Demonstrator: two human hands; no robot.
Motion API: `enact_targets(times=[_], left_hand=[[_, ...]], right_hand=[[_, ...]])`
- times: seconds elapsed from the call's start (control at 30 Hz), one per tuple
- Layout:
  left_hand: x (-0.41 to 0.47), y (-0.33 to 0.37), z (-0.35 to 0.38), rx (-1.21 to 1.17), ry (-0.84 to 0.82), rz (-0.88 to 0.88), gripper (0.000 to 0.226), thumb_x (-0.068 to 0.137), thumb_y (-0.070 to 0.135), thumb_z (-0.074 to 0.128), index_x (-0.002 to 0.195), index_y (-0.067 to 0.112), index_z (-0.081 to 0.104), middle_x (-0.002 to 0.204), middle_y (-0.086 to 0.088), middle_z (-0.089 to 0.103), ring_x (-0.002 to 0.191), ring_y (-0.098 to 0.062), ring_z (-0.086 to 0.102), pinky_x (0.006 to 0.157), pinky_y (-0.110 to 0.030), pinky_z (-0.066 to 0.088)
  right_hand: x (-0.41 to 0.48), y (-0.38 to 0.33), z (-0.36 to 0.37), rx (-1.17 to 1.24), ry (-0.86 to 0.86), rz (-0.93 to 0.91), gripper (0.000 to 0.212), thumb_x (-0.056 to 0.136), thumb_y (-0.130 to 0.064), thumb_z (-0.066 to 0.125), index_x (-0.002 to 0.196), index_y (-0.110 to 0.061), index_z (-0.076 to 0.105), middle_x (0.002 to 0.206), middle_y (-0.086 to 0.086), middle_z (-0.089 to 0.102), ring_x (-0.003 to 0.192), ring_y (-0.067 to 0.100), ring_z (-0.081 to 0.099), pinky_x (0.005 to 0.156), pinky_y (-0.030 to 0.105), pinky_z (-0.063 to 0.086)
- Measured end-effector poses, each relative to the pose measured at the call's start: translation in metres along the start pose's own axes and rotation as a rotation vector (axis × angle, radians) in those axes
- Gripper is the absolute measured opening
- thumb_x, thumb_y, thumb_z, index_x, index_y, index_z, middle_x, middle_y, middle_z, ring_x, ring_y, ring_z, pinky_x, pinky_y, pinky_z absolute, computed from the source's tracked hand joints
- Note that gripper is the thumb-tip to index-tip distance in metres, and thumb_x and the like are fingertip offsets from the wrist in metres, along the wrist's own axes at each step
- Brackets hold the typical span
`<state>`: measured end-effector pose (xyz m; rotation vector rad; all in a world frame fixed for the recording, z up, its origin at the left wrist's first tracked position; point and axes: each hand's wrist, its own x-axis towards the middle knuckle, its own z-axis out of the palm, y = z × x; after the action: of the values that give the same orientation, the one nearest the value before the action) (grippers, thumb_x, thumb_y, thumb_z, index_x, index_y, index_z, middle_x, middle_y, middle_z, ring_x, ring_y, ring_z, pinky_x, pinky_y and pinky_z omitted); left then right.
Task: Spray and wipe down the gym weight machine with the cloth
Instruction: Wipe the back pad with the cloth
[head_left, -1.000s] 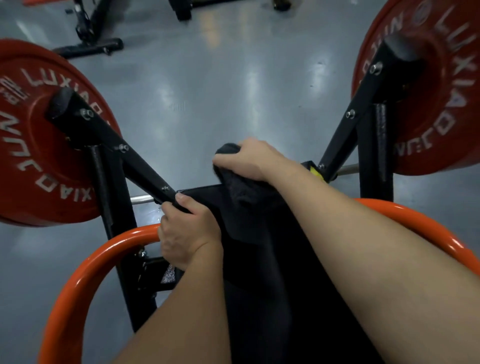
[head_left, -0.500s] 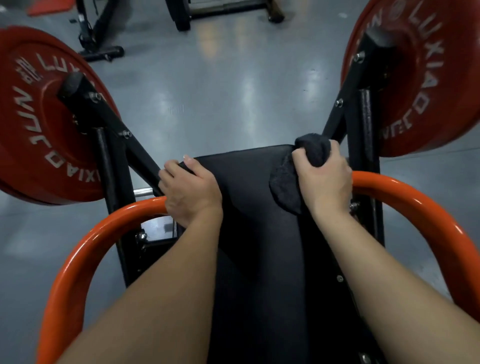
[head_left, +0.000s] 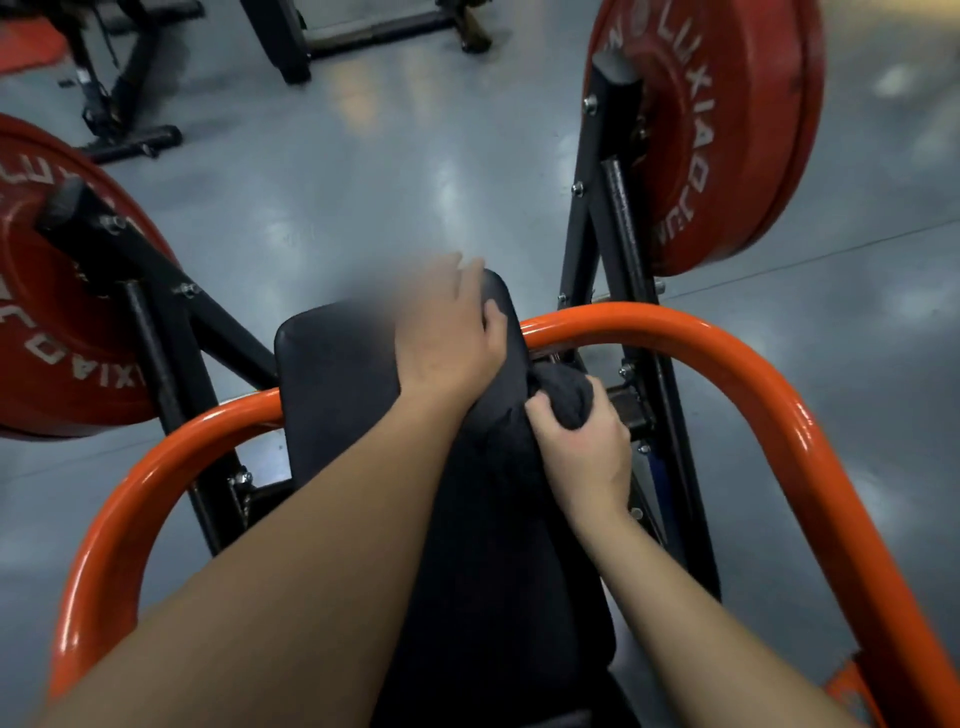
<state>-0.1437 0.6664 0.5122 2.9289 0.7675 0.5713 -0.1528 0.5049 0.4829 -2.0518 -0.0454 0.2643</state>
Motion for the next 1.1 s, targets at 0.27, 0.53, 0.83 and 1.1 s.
enact_targets(times=[0.27,0.53,0.83,1.1], left_hand=[[-0.01,-0.023,0.028,0.066,0.009,-0.085,0.06,0.099,0.043,0.034,0.154,0.018,0.045,0.16,-0.013,0.04,0.151,-0.027,0.031,0.125,-0.051,0.016],[-0.003,-0.026,0.027,0.13,-0.094,-0.113,0.067,0.099,0.049,0.026,0.161,0.024,0.028,0.166,-0.01,0.028,0.156,-0.027,0.02,0.127,-0.051,0.011],[0.0,-0.025,0.024,0.173,-0.154,-0.112,0.067,0.1,0.046,0.027,0.163,0.023,0.022,0.166,-0.011,0.025,0.156,-0.028,0.016,0.126,-0.054,0.011],[0.0,-0.023,0.022,0.131,-0.163,-0.129,0.066,0.101,0.047,0.03,0.162,0.023,0.024,0.165,-0.011,0.027,0.156,-0.029,0.017,0.126,-0.054,0.009]], right_hand=[[-0.003,0.028,-0.012,0.049,-0.021,0.026,0.043,0.07,-0.065,0.052,0.096,-0.032,0.063,0.084,-0.009,0.069,0.086,0.017,0.066,0.078,0.036,0.052],[0.087,-0.056,0.035,0.09,0.034,-0.111,0.045,0.081,-0.046,0.074,0.113,-0.023,0.053,0.098,-0.008,0.064,0.096,0.022,0.063,0.078,0.032,0.044],[0.134,-0.073,0.049,0.437,-0.2,-0.027,0.011,0.087,-0.026,0.074,0.096,-0.021,0.073,0.088,-0.011,0.073,0.085,0.004,0.067,0.082,0.024,0.053],[0.016,0.039,-0.014,0.487,-0.122,0.397,0.021,0.077,-0.031,0.068,0.092,-0.016,0.072,0.077,-0.009,0.074,0.077,0.005,0.067,0.074,0.026,0.052]])
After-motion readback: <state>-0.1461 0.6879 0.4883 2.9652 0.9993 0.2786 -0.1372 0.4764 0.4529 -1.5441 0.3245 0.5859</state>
